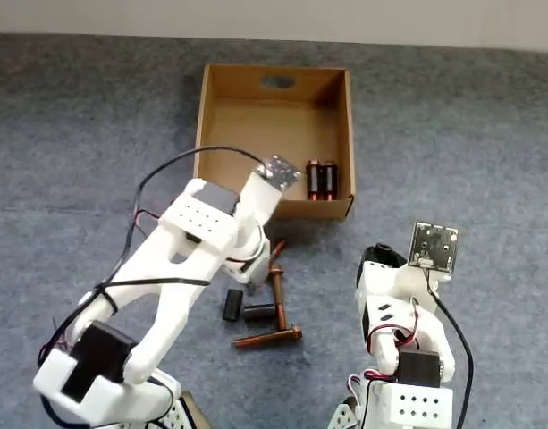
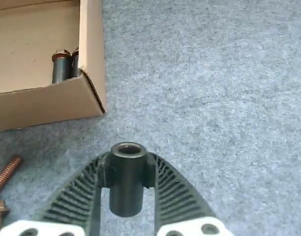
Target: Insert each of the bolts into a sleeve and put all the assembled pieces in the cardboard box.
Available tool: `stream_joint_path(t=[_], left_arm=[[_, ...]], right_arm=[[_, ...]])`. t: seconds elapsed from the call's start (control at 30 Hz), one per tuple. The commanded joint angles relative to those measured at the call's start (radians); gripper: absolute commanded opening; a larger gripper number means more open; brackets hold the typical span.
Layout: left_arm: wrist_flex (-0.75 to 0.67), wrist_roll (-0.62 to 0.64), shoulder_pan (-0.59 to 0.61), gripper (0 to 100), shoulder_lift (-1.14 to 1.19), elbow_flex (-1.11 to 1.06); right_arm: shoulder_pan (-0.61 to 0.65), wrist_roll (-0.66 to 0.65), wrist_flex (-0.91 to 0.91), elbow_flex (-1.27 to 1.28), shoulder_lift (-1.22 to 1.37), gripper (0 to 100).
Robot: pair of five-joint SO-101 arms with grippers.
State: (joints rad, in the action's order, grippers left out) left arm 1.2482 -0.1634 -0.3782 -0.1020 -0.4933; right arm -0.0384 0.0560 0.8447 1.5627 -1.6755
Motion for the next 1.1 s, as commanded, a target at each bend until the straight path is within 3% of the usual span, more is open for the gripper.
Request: stream_joint_path(t=[0.0, 0.37, 0.47, 0.67, 1.07], left_arm=[[-0.049, 0.006, -0.027, 23, 0.012, 0.041], [-0.135, 0.002, -0.021, 23, 0.209, 0.05], [-0.135, 0.0, -0.021, 22, 0.213, 0.048], [-0.137, -0.002, -0.019, 9, 0.217, 0.048], [-0.172, -0.002, -0.021, 9, 0.222, 0.042]], right_arm=[[-0.012, 0.009, 0.001, -0.007, -0.012, 0.5], [-0.012, 0.009, 0.001, -0.007, -0.012, 0.5], [-0.012, 0.009, 0.001, -0.007, -0.012, 0.5], [-0.012, 0.009, 0.001, -0.007, -0.012, 0.5], [-0.012, 0.009, 0.002, -0.007, -0.012, 0.5]])
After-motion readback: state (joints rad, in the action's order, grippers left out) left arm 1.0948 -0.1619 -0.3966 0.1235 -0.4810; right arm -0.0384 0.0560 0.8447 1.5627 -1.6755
